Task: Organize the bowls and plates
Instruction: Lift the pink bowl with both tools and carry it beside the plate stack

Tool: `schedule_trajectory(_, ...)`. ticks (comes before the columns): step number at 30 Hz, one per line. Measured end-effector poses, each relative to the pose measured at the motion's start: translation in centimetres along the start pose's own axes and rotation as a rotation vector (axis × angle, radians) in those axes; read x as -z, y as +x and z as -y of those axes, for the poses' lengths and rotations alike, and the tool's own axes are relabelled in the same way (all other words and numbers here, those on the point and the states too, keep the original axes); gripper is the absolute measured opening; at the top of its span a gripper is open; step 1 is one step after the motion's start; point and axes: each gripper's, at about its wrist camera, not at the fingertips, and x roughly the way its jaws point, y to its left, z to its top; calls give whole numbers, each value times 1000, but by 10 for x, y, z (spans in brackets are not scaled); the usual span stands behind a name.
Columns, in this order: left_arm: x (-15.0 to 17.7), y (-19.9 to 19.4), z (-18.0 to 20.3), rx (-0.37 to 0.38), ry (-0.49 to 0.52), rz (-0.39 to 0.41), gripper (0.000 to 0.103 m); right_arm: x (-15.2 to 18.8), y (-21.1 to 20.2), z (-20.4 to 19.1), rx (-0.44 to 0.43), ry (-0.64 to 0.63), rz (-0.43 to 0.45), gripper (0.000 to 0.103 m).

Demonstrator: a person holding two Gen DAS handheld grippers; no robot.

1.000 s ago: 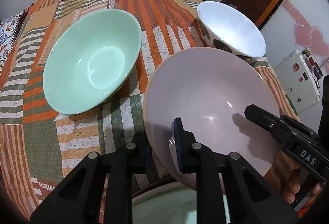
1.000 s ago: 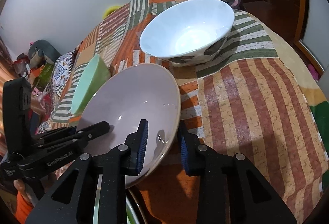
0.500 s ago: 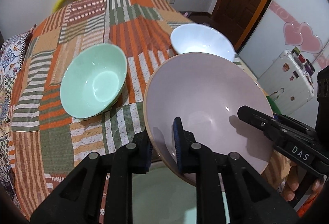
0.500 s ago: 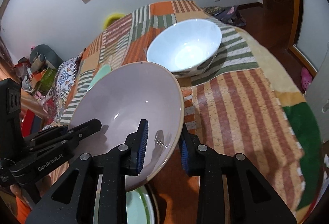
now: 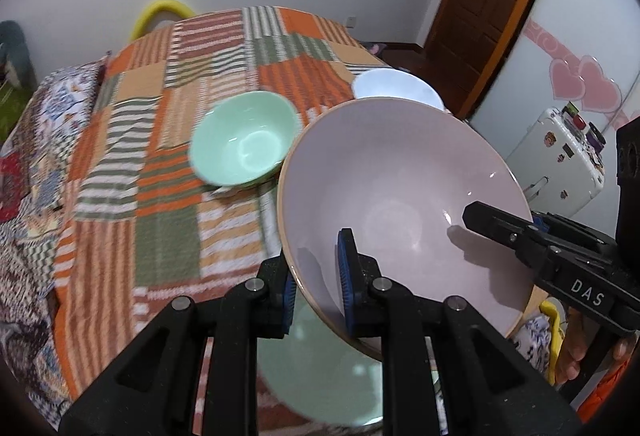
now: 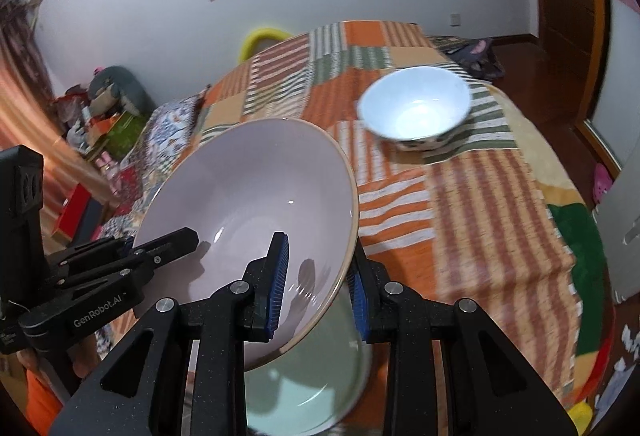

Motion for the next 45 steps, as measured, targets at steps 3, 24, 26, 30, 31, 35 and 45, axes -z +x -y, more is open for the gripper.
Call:
schedule_trajectory(3,16,-18,-21,-24,-39,3,19,6,5,-22,-31,-37,-17,26)
schedule_trajectory(24,112,-19,-136,-140,-288,-161,19,55,95,-120,-142,-209,-237,26)
schedule_trajectory(26,120,-11,-143,-139,-308,-183,19,61,106,-124,-137,-224,-267,26)
schedule_trajectory(30,135,0,-152,-143,-334,-216,19,71,119,-132,-126,-251,-311,26)
schedule_trajectory(31,138,2,-155,-144,-340,-222,19,73,123,-133,-123,-257,-323,26)
schedule_trajectory(35,153,15,-168,-136,-377,-261,19,84,139,-138,-115,-288,-375,26)
schedule_trajectory(45,167,29,-176,-131,-401,-268,19,95,154,-141,-102,-332,-421,26)
